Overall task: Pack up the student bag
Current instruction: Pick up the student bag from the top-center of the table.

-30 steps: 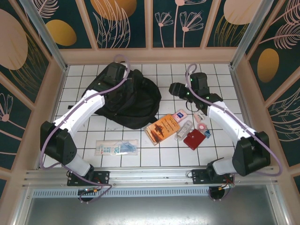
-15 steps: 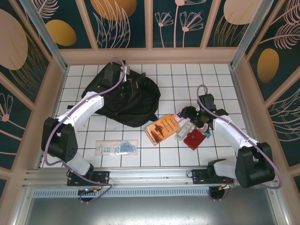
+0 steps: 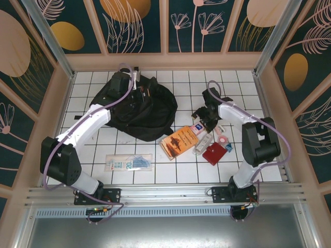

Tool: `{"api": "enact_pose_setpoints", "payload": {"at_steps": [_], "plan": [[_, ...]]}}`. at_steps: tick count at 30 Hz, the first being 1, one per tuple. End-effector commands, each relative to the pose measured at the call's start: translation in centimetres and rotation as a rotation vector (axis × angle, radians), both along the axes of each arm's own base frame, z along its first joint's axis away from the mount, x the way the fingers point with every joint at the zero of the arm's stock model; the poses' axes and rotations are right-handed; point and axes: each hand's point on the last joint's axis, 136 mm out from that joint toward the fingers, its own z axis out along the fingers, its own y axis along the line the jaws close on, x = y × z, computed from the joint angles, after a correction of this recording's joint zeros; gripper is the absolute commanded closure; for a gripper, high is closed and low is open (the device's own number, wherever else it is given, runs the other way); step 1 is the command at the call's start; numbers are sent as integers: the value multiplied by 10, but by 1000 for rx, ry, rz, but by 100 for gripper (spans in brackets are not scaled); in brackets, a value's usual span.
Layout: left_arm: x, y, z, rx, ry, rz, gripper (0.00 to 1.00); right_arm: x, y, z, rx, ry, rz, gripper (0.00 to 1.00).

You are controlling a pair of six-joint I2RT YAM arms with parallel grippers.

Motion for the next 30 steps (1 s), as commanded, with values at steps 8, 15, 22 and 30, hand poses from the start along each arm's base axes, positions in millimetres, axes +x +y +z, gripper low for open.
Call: {"api": "enact_pose_setpoints", "payload": {"at_steps": [8,15,22,30], "plan": [[-3,1,37,-25,-97,-3,100,-8,5,-33,-63,127,-75,27],[-1,-8,72,-89,-120,-35,100,-7,-3,-38,-82,111,-84,46],[3,-5,95,-88,-146,-13,100,6,-15,-9,-94,30,-105,59],[12,-3,104,-85,-139,7,100,44,-19,136,-114,-376,-19,59]]}}
